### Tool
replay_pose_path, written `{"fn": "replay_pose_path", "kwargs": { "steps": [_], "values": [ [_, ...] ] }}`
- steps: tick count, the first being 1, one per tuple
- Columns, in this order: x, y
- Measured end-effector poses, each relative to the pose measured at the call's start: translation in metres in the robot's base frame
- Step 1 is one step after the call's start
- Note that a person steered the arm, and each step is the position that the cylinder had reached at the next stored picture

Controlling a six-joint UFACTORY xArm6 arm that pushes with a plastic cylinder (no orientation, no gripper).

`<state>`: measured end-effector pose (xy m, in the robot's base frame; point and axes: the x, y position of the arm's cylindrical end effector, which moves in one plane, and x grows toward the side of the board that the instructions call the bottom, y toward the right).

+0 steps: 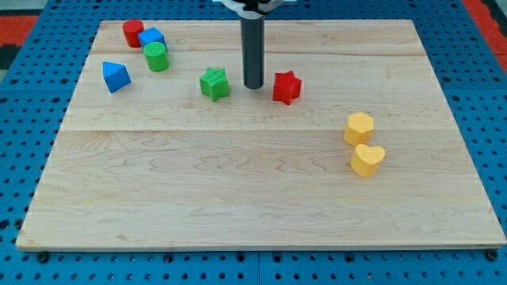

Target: Move red circle a bit left

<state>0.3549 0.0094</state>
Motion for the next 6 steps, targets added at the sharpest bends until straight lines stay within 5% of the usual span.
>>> {"fn": "replay_pose_path", "kwargs": {
  "steps": [3,4,6],
  "values": [
    [0.0,0.127],
    [-0.013,0.055],
    [-0.105,0.001]
  ]
}}
